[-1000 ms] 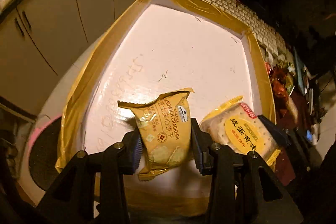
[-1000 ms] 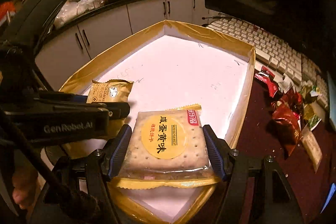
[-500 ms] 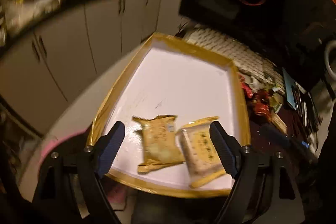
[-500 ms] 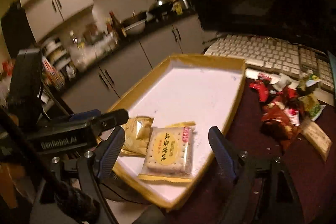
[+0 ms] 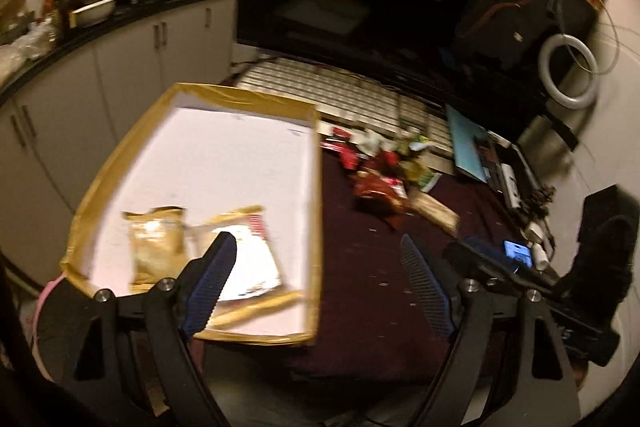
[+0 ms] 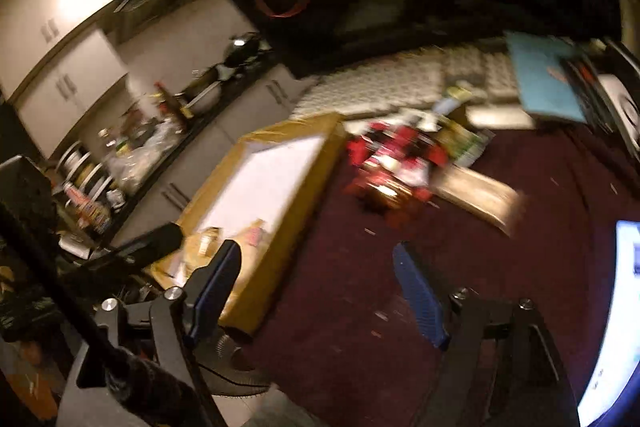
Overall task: Organize snacks
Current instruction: 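Grasp the clear snack pack with the right gripper while the left moves toward the red candies, then grasp the red candy packet with the left gripper while the right carries the clear pack to the tray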
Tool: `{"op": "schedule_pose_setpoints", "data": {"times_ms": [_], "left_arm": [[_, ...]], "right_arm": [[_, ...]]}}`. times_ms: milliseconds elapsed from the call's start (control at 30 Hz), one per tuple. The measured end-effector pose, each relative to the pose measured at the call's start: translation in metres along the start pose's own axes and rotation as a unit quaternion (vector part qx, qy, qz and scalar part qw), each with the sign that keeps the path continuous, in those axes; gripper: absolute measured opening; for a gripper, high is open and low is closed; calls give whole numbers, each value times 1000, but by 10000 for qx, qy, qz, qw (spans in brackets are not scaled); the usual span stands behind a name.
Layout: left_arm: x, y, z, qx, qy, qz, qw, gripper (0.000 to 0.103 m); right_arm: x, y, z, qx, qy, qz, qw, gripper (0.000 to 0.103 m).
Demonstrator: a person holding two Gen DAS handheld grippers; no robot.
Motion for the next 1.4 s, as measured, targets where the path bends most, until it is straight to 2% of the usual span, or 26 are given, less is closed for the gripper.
{"op": "schedule_pose_setpoints", "data": {"times_ms": [200,367,433,567,667,967,1000,1033,1133,1233,1400], "left_arm": [[6,-21,-29,228,-222,306,9990,84],[7,-30,-33,283,-236,404,9985,84],[5,-32,-29,308,-188,449,9983,84],[4,-34,-24,328,-128,492,9982,84],[2,-35,-22,336,-86,535,9980,84],[-13,-67,-45,739,92,1080,9914,84],[-15,-71,-48,725,96,1105,9912,84],[-20,-79,-54,713,110,1146,9908,84],[-26,-99,-65,628,121,1356,9887,83],[-30,-123,-80,328,21,1527,9877,82],[-30,-161,-89,-272,44,1648,9859,68]], "right_arm": [[0,-3,-39,333,-389,185,9985,70],[-33,-19,-63,709,-307,439,9960,70],[-49,-31,-72,1032,-216,593,9927,70],[-66,-53,-93,1384,-385,739,9869,70],[-57,-66,-103,1646,-412,1017,9802,64],[-6,-43,-63,2033,589,904,9732,50],[-4,-42,-62,2130,626,856,9713,41],[-3,-40,-61,2148,591,790,9716,37],[1,-28,-66,1998,388,579,9774,33],[3,-19,-69,1782,96,315,9834,33],[3,-19,-69,1797,4,169,9836,33]]}}
Point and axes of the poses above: each gripper's, at about its wrist camera, not at the fingertips, and y roughly against the way its jaws point, z to its left, x to its underside, the point moved 5 cm from there along -y, roughly the way its jaws point, and after that the axes turned 4 degrees about -x, right-handed, at the moved point
